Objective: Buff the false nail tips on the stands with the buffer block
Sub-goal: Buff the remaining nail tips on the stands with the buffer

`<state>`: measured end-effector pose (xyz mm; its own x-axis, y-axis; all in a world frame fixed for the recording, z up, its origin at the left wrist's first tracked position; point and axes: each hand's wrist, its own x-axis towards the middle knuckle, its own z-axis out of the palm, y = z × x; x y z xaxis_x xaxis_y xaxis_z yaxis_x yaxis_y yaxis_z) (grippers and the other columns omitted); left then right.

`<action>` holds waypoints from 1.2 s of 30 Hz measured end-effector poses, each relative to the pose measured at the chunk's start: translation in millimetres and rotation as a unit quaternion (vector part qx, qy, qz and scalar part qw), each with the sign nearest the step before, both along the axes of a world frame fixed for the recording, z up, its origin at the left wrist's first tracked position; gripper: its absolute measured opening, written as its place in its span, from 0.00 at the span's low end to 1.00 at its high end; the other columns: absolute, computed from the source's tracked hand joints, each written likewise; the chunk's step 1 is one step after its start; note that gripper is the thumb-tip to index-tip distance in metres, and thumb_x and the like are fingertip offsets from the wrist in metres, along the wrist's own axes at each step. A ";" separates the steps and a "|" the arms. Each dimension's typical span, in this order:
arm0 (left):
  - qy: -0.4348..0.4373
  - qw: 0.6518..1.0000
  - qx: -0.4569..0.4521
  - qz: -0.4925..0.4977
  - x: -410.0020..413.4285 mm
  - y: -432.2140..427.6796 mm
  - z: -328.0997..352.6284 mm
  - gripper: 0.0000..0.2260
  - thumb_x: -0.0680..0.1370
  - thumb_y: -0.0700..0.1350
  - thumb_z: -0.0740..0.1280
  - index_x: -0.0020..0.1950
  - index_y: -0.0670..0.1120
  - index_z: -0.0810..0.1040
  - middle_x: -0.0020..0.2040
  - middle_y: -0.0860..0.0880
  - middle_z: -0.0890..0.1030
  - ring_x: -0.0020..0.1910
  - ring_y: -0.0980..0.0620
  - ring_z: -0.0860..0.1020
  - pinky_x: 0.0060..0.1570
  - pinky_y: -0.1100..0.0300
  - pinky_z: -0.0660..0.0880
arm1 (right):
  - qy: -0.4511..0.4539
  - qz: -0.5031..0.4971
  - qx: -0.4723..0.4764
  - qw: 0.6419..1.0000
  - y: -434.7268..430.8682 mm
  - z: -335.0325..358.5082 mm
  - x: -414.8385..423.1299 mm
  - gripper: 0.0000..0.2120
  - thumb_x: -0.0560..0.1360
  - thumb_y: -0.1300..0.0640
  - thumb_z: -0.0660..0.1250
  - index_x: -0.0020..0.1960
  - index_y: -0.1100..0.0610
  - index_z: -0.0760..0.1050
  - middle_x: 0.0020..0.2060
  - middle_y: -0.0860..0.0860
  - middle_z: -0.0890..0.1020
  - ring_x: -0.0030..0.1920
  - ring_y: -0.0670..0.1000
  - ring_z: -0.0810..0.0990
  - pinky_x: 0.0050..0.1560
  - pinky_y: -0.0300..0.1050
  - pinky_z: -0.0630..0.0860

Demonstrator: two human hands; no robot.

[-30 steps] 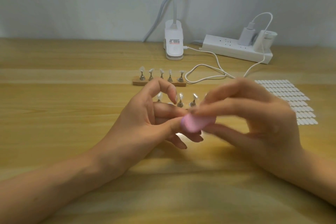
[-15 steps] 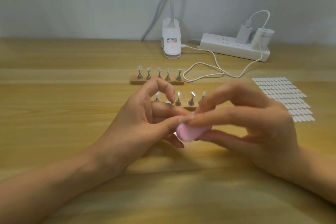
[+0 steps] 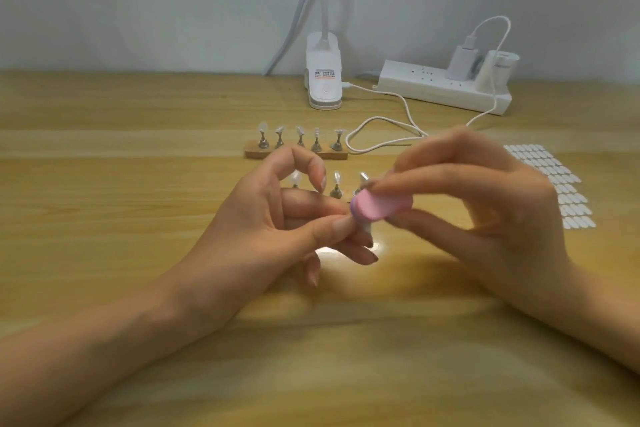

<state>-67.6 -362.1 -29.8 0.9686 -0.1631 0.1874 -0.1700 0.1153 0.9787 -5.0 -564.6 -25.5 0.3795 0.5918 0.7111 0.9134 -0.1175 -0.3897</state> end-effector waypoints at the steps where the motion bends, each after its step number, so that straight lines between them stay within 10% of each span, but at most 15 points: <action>1: 0.000 1.000 0.002 0.005 -0.2 0.1 -0.2 0.18 0.72 0.39 0.73 0.48 0.45 0.63 0.40 0.44 0.87 0.34 0.48 0.85 0.23 0.65 0.72 | -0.005 0.009 -0.007 1.000 0.3 -0.2 -0.6 0.10 0.74 0.60 0.73 0.55 0.55 0.81 0.48 0.52 0.79 0.49 0.49 0.82 0.52 0.45 0.77; 25: -0.011 1.000 -0.023 0.014 0.0 3.6 -2.1 0.21 0.69 0.41 0.75 0.58 0.47 0.72 0.43 0.45 0.86 0.43 0.47 0.86 0.25 0.62 0.75 | 0.062 -0.026 0.037 0.997 -8.1 -8.3 16.1 0.10 0.76 0.56 0.71 0.57 0.52 0.80 0.50 0.53 0.81 0.51 0.55 0.81 0.52 0.52 0.77; 36: -0.003 0.999 -0.041 0.002 3.0 5.0 -0.8 0.25 0.69 0.40 0.77 0.62 0.47 0.72 0.39 0.41 0.85 0.33 0.49 0.83 0.21 0.65 0.73 | 0.049 -0.012 0.031 0.998 -8.7 -6.3 12.1 0.11 0.74 0.58 0.72 0.56 0.54 0.80 0.50 0.53 0.79 0.51 0.55 0.80 0.51 0.52 0.76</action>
